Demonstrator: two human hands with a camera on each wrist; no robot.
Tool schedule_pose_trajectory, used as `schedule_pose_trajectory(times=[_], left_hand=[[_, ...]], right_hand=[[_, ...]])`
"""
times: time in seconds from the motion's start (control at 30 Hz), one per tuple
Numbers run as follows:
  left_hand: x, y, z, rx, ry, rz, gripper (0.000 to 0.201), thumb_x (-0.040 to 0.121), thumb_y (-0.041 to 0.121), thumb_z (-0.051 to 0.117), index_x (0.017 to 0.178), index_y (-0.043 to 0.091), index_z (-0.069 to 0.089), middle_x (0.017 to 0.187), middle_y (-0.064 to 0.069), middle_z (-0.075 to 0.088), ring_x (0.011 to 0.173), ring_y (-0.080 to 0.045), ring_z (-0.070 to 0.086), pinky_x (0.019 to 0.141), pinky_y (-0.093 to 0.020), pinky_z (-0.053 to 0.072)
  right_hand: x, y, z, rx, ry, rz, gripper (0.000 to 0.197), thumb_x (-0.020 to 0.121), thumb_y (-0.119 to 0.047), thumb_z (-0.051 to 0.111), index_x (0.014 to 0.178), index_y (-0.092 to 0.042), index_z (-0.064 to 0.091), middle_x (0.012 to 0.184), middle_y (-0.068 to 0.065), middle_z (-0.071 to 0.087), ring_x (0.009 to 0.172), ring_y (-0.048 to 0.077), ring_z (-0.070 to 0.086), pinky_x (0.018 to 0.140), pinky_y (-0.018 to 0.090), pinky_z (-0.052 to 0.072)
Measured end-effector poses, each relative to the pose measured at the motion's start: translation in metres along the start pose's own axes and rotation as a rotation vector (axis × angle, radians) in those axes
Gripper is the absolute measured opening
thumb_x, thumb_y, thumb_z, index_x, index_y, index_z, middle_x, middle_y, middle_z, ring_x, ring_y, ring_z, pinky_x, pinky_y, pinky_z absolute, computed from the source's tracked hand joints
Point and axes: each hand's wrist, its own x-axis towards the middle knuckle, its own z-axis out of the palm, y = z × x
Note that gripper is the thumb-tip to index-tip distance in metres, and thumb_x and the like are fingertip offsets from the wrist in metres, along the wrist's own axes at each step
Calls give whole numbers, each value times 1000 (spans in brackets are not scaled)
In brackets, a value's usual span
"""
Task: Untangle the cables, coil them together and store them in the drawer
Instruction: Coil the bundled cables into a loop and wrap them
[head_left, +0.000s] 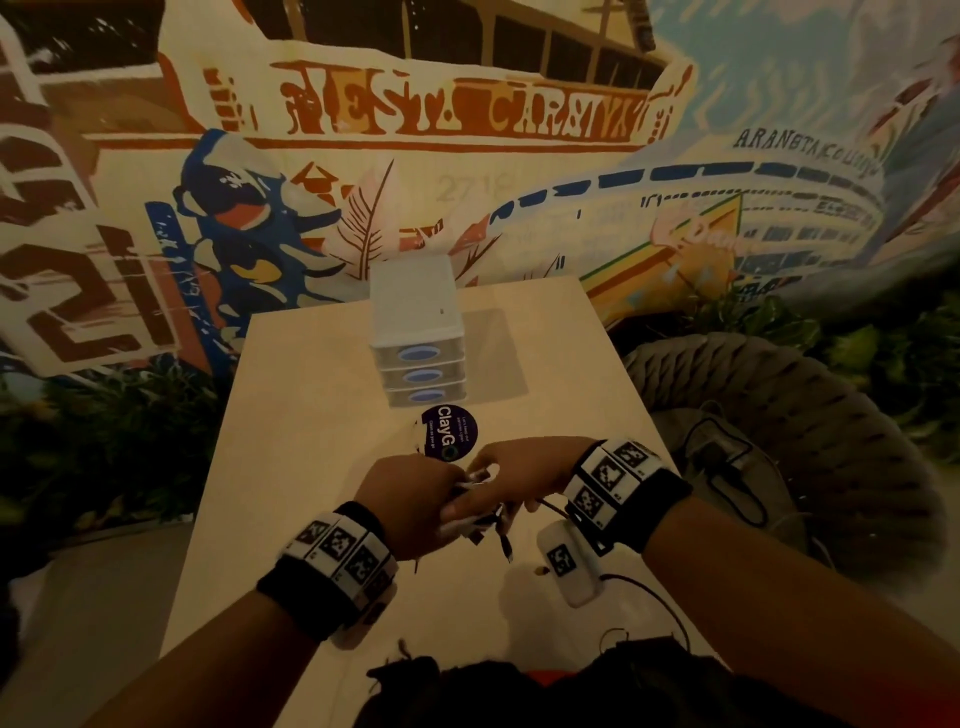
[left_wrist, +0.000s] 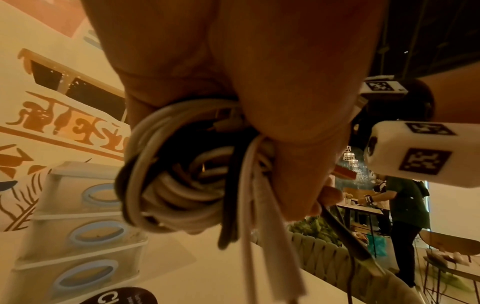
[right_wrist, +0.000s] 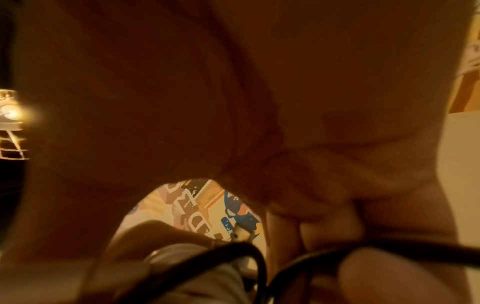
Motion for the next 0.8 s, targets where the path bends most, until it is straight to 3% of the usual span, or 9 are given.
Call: schedule_pose_trajectory(times=[0.03,0.1,0.2,0.3,0.43,0.57,0.67,0.8], left_hand=[[1,2,-2,17,-7,-13,29,92,53,56,104,30,68,89,6,71,80,-16,67,69,-27,52],[4,10,-6,38,-21,-36,28,91,52,56,98,29,70,82,6,71,72,-15,66,66,-27,53],[9,20,-6,78,-53,-25,25,93,45,55,90,26,71,77,6,70,68,-16,64,68,-28,55],[10,21,-3,131,-80,-43,20,92,31,54,84,20,69,72,4,63,66,-19,58,66,-28,51],[9,23,3,130,-113,-97,16,90,22,50,87,19,66,74,4,57,68,-19,52,63,-28,39],[7,22,1,6,-49,-95,20,91,41,57,103,25,61,94,5,68,77,-18,59,67,-28,43],[3,17,-1,-126,5,-31,40,82,50,71,112,27,59,104,7,66,92,-17,64,73,-26,45],[-1,5,-6,-271,-4,-44,33,79,44,76,106,28,65,100,7,68,84,-12,61,75,-28,50]], right_hand=[[-1,-3,-1,-42,-1,8,53,81,-58,76,115,-19,68,93,-7,76,73,3,70,66,27,44],[1,-7,0,-212,1,15,51,75,-55,82,110,-19,72,91,-6,77,74,6,70,71,27,51],[8,-13,9,-471,49,56,37,72,-52,86,80,-17,75,69,-4,69,61,12,61,69,28,52],[15,-9,22,-488,167,68,33,76,-38,84,60,-20,62,61,-2,58,55,14,54,63,29,48],[18,-1,34,-451,218,58,28,79,-31,78,63,-15,61,65,2,57,61,20,55,62,31,47],[12,2,29,-455,218,-10,25,86,-30,71,85,-5,70,76,8,58,70,23,54,66,33,45],[5,2,23,-496,250,-67,21,86,-32,71,86,-11,70,79,7,60,71,24,56,65,32,45],[-4,4,18,-524,321,-58,24,82,-34,71,76,-15,57,76,4,57,69,23,55,56,28,41]])
